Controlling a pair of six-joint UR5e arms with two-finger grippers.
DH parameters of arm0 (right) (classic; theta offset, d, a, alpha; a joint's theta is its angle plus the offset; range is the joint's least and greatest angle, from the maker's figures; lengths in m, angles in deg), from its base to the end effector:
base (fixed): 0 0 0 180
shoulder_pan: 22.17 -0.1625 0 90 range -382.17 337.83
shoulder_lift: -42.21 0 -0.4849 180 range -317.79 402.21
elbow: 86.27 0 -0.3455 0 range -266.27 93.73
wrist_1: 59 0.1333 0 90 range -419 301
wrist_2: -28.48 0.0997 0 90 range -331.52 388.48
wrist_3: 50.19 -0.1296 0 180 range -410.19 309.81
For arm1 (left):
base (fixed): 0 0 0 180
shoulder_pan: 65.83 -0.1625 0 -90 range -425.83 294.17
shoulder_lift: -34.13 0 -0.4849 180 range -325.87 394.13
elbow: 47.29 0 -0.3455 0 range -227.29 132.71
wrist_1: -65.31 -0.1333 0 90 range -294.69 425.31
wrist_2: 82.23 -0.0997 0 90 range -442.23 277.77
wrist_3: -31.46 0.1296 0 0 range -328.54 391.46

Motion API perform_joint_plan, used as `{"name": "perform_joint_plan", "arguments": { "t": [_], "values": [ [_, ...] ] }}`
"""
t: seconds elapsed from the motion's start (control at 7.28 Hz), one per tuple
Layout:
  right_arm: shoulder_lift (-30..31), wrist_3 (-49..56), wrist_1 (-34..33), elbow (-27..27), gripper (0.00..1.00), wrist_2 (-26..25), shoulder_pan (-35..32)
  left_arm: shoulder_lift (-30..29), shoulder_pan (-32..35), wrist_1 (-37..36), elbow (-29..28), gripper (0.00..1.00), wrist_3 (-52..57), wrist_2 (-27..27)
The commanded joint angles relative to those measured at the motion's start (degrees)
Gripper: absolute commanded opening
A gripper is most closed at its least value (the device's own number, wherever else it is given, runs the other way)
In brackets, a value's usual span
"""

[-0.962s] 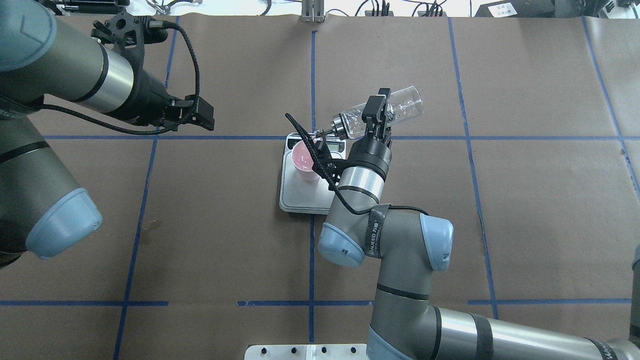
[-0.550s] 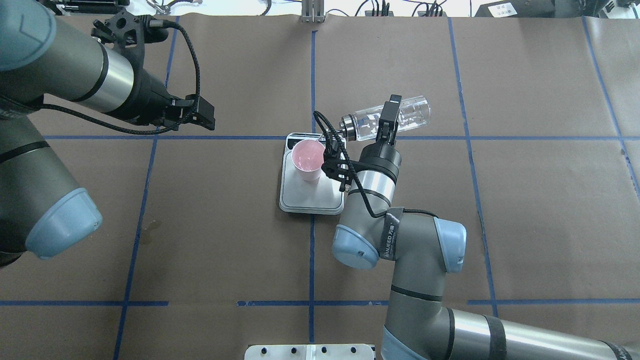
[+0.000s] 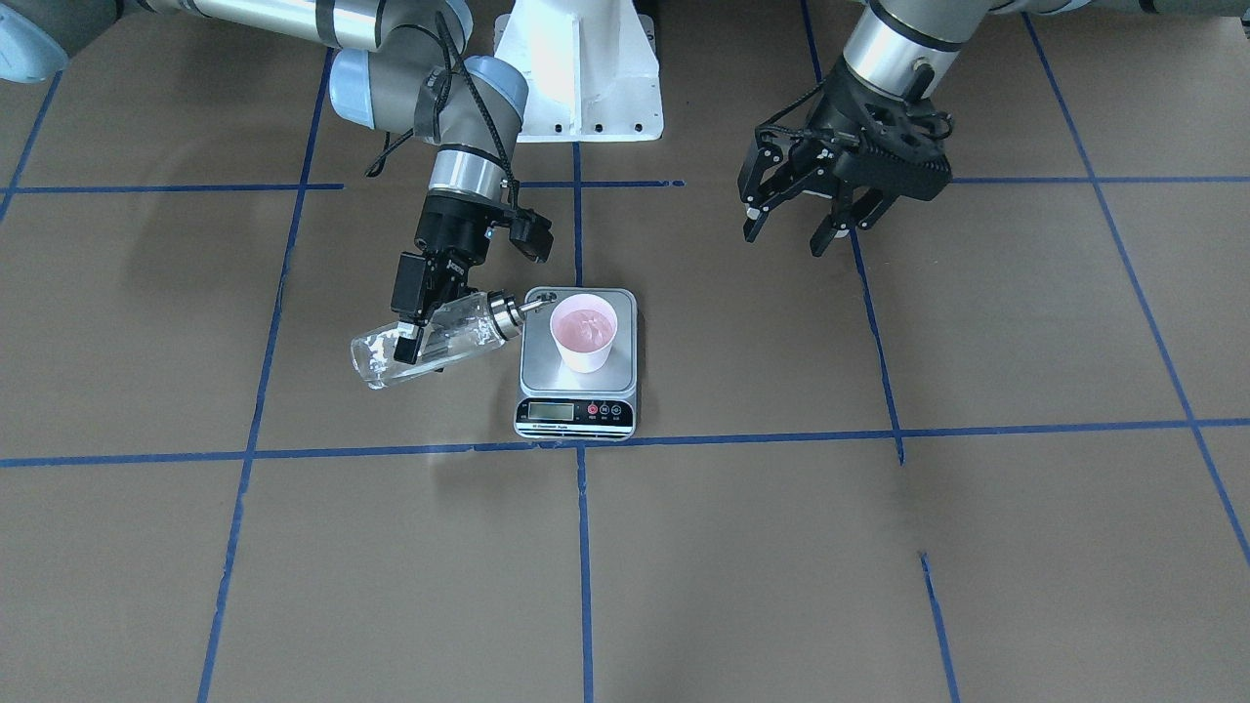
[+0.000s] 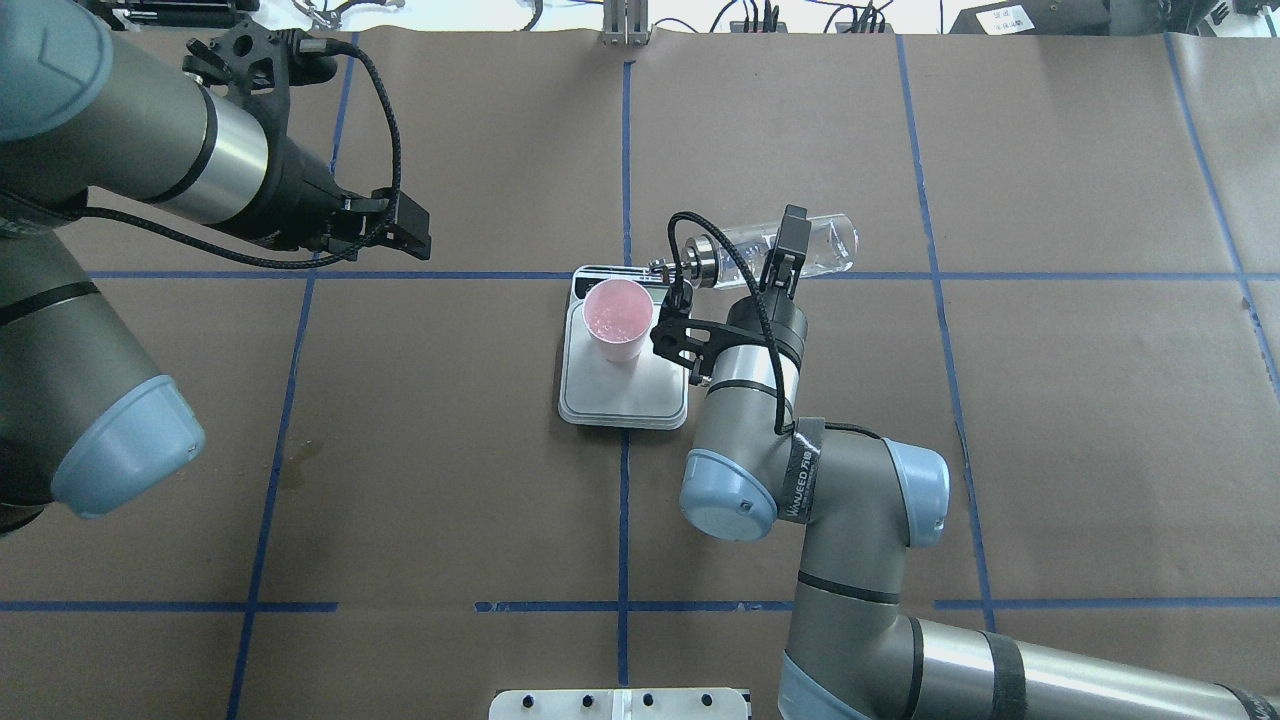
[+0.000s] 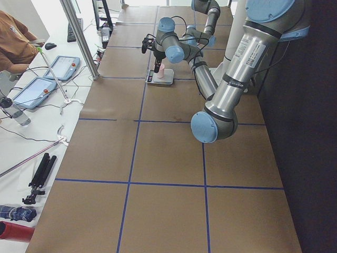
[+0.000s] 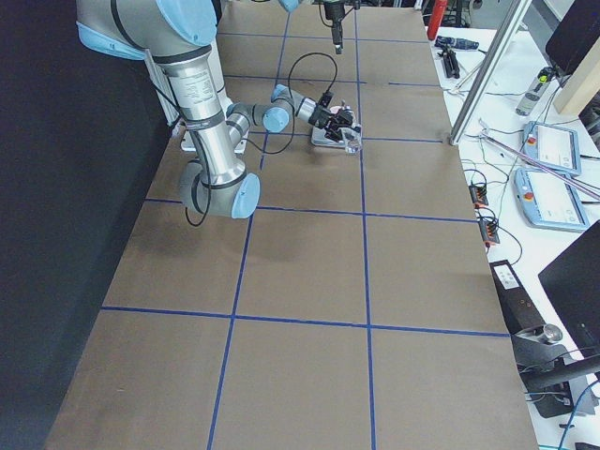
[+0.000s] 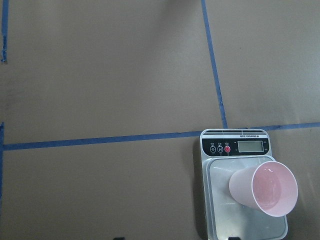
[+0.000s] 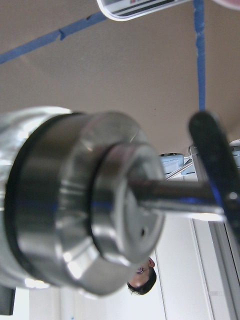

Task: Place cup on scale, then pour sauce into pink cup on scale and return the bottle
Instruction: 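Tilt the bottle upright and move it away from the cup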

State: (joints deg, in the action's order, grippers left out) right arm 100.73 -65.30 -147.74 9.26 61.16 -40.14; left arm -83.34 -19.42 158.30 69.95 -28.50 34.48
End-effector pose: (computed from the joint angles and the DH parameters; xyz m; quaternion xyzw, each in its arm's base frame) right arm -0.5442 -0.4313 0.3612 0.5207 0.1300 -0.2568 0.8037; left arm 0.3417 -0.4678 0.2883 0.1315 0.4940 -0.0110 0.8594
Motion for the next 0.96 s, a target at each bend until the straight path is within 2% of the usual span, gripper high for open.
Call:
{"name": "perform_joint_plan", "arguments": {
  "t": [0.0,0.27,0.55,0.69,0.82],
  "values": [
    [0.45,-5.44,9.86,0.18,0.0,7.72,-0.83,0.13,0.0,0.0,0.0,0.75,0.02,0.0],
    [2.89,-12.65,17.25,2.02,0.0,11.87,-1.62,0.22,0.0,0.0,-0.09,0.75,0.02,0.0],
    [10.78,-20.98,30.23,4.23,0.0,12.59,-1.8,0.14,0.0,0.0,-0.17,0.75,-0.07,0.0],
    [12.74,-21.37,32.47,4.32,0.0,14.24,-2.84,0.14,0.0,0.0,-0.17,0.75,-0.16,0.0],
    [13.72,-26.94,32.67,5.01,0.0,14.52,-3.29,0.14,0.0,0.0,-0.44,0.76,-0.16,-0.09]
  ]
}}
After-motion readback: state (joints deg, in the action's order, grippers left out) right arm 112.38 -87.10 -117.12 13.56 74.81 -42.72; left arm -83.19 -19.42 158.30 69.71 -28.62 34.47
